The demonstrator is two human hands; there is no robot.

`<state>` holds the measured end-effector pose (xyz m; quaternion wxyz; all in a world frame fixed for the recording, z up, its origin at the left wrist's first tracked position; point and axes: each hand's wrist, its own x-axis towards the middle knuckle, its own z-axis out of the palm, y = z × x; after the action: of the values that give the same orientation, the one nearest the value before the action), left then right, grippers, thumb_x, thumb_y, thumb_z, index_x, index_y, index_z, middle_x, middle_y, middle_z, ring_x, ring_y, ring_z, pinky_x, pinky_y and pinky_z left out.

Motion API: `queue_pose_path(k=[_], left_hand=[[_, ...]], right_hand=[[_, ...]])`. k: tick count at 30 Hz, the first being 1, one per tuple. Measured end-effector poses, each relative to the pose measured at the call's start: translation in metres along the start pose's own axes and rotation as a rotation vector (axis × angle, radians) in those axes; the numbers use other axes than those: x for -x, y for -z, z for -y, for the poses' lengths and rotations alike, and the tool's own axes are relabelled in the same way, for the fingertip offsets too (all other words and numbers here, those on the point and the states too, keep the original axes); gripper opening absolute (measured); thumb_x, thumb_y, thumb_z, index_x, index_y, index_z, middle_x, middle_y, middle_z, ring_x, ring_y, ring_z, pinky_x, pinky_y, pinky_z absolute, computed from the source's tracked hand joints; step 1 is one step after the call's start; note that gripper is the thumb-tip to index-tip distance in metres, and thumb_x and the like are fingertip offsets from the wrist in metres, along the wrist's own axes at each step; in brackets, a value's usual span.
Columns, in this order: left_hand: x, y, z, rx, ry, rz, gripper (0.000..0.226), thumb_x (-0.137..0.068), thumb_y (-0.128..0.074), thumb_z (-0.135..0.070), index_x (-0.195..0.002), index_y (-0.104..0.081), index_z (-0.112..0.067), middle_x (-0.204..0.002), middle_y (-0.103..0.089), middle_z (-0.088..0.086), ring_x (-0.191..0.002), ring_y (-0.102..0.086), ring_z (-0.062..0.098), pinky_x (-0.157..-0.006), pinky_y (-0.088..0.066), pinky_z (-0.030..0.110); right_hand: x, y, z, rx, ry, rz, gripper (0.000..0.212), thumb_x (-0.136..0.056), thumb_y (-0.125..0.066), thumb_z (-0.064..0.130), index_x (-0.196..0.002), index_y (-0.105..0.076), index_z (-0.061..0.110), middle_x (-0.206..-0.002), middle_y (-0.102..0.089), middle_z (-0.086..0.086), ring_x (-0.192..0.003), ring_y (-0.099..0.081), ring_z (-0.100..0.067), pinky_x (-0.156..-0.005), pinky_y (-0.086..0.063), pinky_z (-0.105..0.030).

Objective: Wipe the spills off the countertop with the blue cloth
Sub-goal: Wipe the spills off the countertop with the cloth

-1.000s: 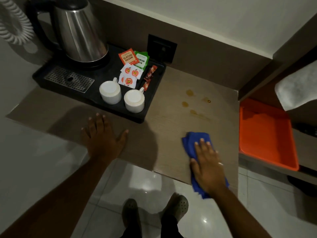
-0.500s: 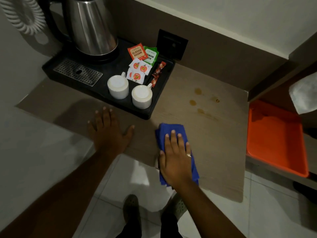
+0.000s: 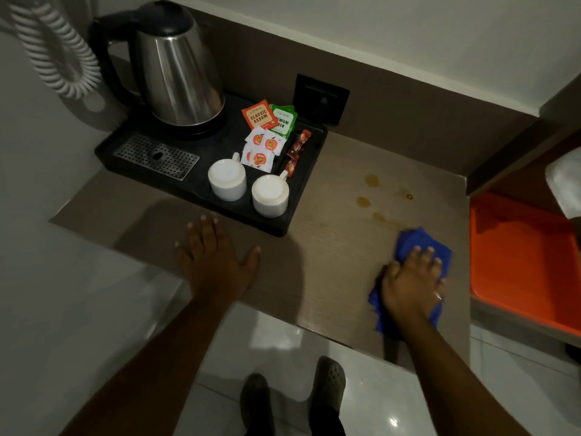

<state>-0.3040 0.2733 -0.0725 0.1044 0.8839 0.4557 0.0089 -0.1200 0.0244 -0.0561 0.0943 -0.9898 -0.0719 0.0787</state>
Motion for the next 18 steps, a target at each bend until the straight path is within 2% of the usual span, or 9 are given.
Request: queue_pose_path(k=[4, 6, 7, 9, 13, 16, 18], left_hand=[[-0.004, 0.000, -0.008, 0.032, 0.020, -0.008, 0.105, -0.079, -0.033, -0.076, -0.153, -0.019, -0.002, -0.162, -0.016, 0.024, -0.150, -0.010, 0.045, -0.117, -0.009, 0.066], [-0.004, 0.000, -0.009, 0.031, 0.022, -0.018, 0.106, -0.079, -0.033, -0.076, -0.153, -0.020, -0.002, -0.162, -0.017, 0.024, -0.150, -0.011, 0.045, -0.117, -0.009, 0.066], [-0.005, 0.000, -0.008, 0.028, 0.020, -0.017, 0.106, -0.079, -0.032, -0.077, -0.153, -0.019, -0.002, -0.162, -0.017, 0.024, -0.150, -0.011, 0.045, -0.117, -0.009, 0.066], [-0.006, -0.001, -0.007, 0.018, 0.019, -0.009, 0.106, -0.079, -0.030, -0.078, -0.153, -0.018, -0.003, -0.163, -0.016, 0.024, -0.150, -0.011, 0.044, -0.117, -0.009, 0.065], [-0.008, -0.003, -0.006, 0.005, 0.031, -0.008, 0.107, -0.077, -0.028, -0.080, -0.152, -0.022, -0.003, -0.162, -0.019, 0.023, -0.149, -0.013, 0.044, -0.116, -0.011, 0.065], [-0.010, -0.006, -0.004, 0.000, 0.038, -0.006, 0.107, -0.077, -0.028, -0.081, -0.152, -0.022, -0.004, -0.161, -0.021, 0.022, -0.149, -0.015, 0.044, -0.116, -0.013, 0.066], [-0.010, -0.007, -0.006, -0.001, 0.044, -0.015, 0.107, -0.077, -0.028, -0.081, -0.151, -0.024, -0.004, -0.161, -0.021, 0.022, -0.149, -0.016, 0.044, -0.115, -0.013, 0.066]], right_hand=[[0.054, -0.022, 0.047, 0.052, 0.446, 0.072, 0.061, -0.096, -0.027, 0.039, -0.150, -0.010, 0.017, -0.160, -0.002, -0.005, -0.147, -0.001, -0.026, -0.117, -0.002, -0.047], [0.063, -0.018, 0.026, 0.074, 0.629, 0.125, 0.061, -0.095, -0.027, 0.043, -0.150, -0.012, 0.023, -0.158, -0.002, 0.002, -0.147, -0.003, -0.021, -0.117, -0.004, -0.045], [0.058, -0.013, 0.008, 0.065, 0.660, 0.141, 0.061, -0.093, -0.029, 0.044, -0.149, -0.012, 0.026, -0.157, -0.005, 0.004, -0.147, -0.005, -0.019, -0.117, -0.007, -0.044], [0.038, -0.002, -0.032, 0.038, 0.582, 0.124, 0.061, -0.092, -0.028, 0.047, -0.148, -0.012, 0.029, -0.157, -0.009, 0.004, -0.146, -0.007, -0.018, -0.117, -0.011, -0.046], [-0.020, 0.015, -0.070, 0.029, 0.321, 0.075, 0.063, -0.094, -0.026, 0.045, -0.149, -0.013, 0.019, -0.159, -0.010, -0.006, -0.146, -0.006, -0.025, -0.118, -0.012, -0.052], [-0.057, 0.019, -0.045, 0.018, 0.136, 0.029, 0.060, -0.097, -0.032, 0.036, -0.149, -0.014, 0.013, -0.160, -0.012, -0.013, -0.146, -0.007, -0.033, -0.116, -0.014, -0.057], [-0.061, 0.018, -0.013, 0.001, 0.108, 0.032, 0.060, -0.098, -0.033, 0.035, -0.150, -0.014, 0.011, -0.160, -0.010, -0.013, -0.146, -0.007, -0.034, -0.116, -0.012, -0.057]])
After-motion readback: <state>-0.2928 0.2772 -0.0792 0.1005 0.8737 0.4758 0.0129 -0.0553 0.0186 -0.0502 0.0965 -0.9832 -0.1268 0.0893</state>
